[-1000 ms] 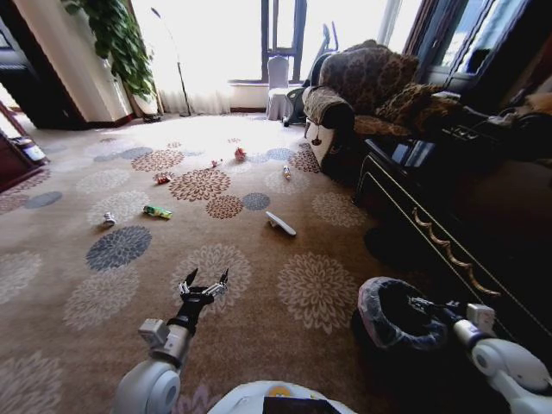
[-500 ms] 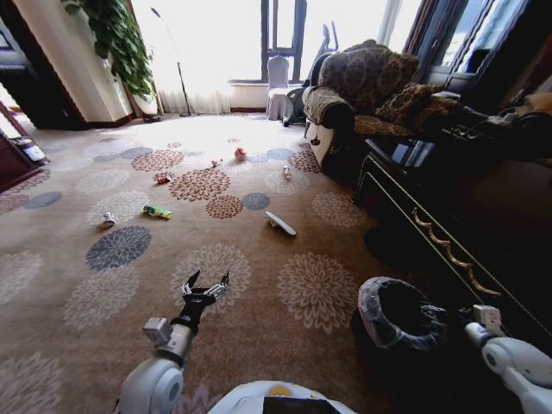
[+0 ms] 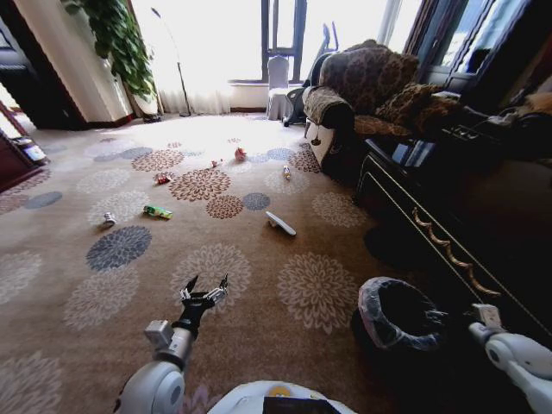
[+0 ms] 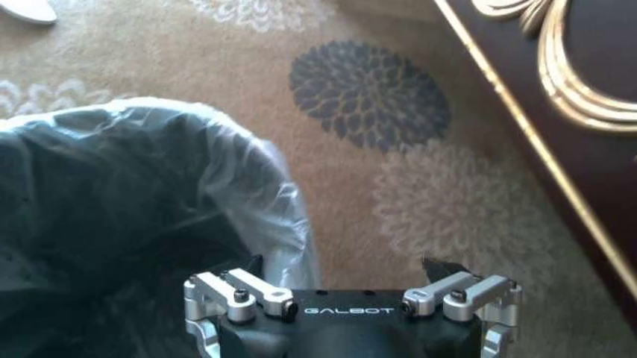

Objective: Pick up the trash from the ground and place it into the trash bin.

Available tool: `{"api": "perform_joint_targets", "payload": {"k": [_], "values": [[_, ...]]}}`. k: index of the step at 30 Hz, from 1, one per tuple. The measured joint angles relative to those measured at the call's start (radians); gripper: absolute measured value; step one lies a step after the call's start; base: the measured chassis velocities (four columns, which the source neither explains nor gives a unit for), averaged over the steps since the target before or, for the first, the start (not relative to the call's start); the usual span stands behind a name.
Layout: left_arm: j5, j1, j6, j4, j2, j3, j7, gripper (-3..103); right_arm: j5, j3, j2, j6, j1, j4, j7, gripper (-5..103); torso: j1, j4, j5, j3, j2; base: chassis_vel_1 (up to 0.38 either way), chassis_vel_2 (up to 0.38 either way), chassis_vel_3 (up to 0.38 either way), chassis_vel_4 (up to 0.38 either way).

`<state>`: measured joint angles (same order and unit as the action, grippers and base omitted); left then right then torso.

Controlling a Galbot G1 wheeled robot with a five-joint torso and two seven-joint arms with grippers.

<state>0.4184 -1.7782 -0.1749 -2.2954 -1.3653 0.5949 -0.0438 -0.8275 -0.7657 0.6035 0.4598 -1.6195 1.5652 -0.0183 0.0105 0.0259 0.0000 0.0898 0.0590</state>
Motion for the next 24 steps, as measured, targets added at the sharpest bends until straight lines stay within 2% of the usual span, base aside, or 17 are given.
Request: {"api": "perform_joint_targets", "payload": {"k": [5,14,17,19,21,24], "values": [[-0.013,-0.006,0.006,0.009,-0.008,0.000,-0.005,100,-0.020,0.015,-0.015,0.013,-0.032,0.035,0.000,100,0.000,-0.0003,-0.0001,0.000,0.000,0.000,0.000,0.000,0.000],[-0.024,-0.017,0.015,0.007,-0.025,-0.006,-0.006,100,-0.019,0.085,-0.006,0.030,0.053,0.024,0.000,100,0.000,0.0001,0.0000,0.000,0.000,0.000,0.000,0.000,0.000],[-0.024,-0.016,0.017,0.008,-0.027,-0.008,-0.006,100,-0.011,0.105,-0.014,0.030,0.068,0.011,0.000,103,0.000,0.0000,0.0000,0.000,0.000,0.000,0.000,0.000,0.000],[-0.024,-0.015,0.026,0.013,-0.029,-0.010,-0.006,100,0.003,0.117,-0.025,0.030,0.065,0.008,0.000,91,0.000,-0.0001,0.0000,0.000,0.000,0.000,0.000,0.000,0.000],[-0.024,-0.015,0.028,0.013,-0.030,-0.011,-0.006,100,0.005,0.119,-0.028,0.030,0.063,0.008,0.000,91,0.000,-0.0001,0.0000,0.000,0.000,0.000,0.000,0.000,0.000],[-0.024,-0.014,0.031,0.017,-0.038,-0.011,-0.006,100,0.014,0.127,-0.030,0.028,0.065,-0.001,0.000,79,0.000,-0.0002,-0.0003,0.000,0.000,0.000,0.000,0.000,0.000]]}}
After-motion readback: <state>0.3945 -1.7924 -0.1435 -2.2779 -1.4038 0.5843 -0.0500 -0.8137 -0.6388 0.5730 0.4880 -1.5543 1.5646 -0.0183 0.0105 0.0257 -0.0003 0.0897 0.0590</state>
